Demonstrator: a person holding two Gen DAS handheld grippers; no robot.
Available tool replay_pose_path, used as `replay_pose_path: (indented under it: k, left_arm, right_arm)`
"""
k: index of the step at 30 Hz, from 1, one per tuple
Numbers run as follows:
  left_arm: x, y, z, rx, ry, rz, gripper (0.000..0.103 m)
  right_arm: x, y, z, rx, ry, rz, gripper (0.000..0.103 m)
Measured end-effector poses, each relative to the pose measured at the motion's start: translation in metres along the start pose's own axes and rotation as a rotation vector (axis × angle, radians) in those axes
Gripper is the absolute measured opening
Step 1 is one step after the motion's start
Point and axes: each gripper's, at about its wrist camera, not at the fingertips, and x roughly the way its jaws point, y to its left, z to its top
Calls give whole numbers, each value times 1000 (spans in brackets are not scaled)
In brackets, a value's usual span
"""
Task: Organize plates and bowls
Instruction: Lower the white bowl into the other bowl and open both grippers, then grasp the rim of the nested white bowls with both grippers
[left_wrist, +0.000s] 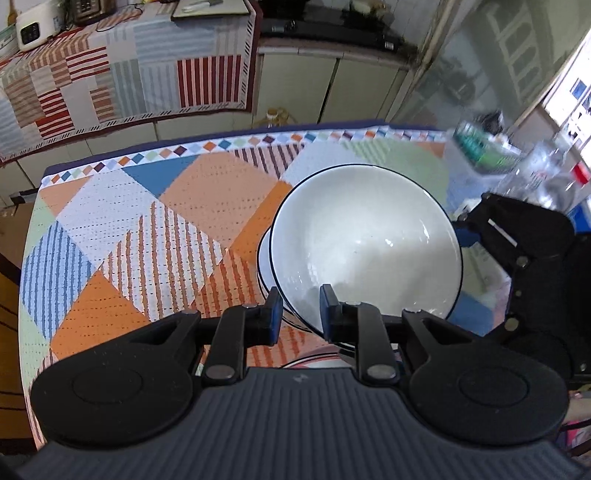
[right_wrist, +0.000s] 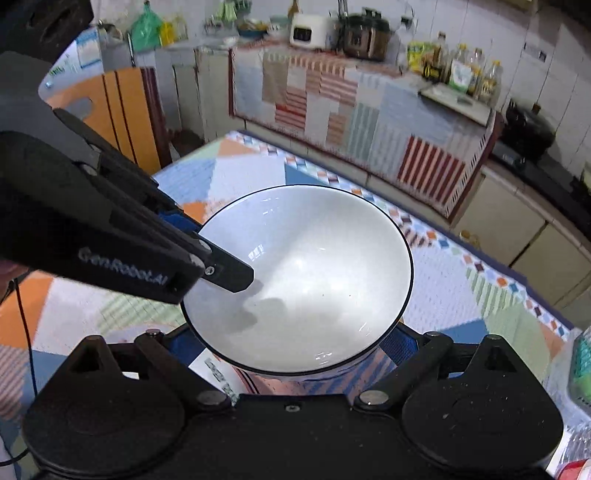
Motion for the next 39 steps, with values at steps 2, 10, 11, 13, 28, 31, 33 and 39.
replay_pose_path:
  k: [2, 10, 11, 13, 28, 31, 33, 39]
  left_arm:
    - [8, -2, 3, 26, 16, 20, 19]
    - [27, 0, 13, 44, 57, 61, 19]
    - [29, 0, 13, 42, 62, 65, 19]
    - [35, 0, 13, 46, 69, 76, 19]
    - [-2, 23, 4, -53, 20, 40, 49]
    - [-18, 25, 1, -50, 12, 40, 50]
    - [-26, 27, -3, -55, 12, 30, 52]
    - [-38, 29, -18, -47, 27, 40, 53]
  right_arm:
    - [6, -3, -1, 10, 17, 0, 99]
    - [18, -2, -1, 13, 48, -18, 98]
    - [20, -3, -1, 6, 52, -25, 99]
    - [25, -4, 1, 0, 60, -33, 99]
    - [7, 6, -13, -9, -3, -86, 101]
    - [-14, 12, -19, 0, -53, -87, 101]
    - [-27, 15, -25, 5, -86, -91, 101]
    - [-53, 23, -39, -11, -142, -107, 101]
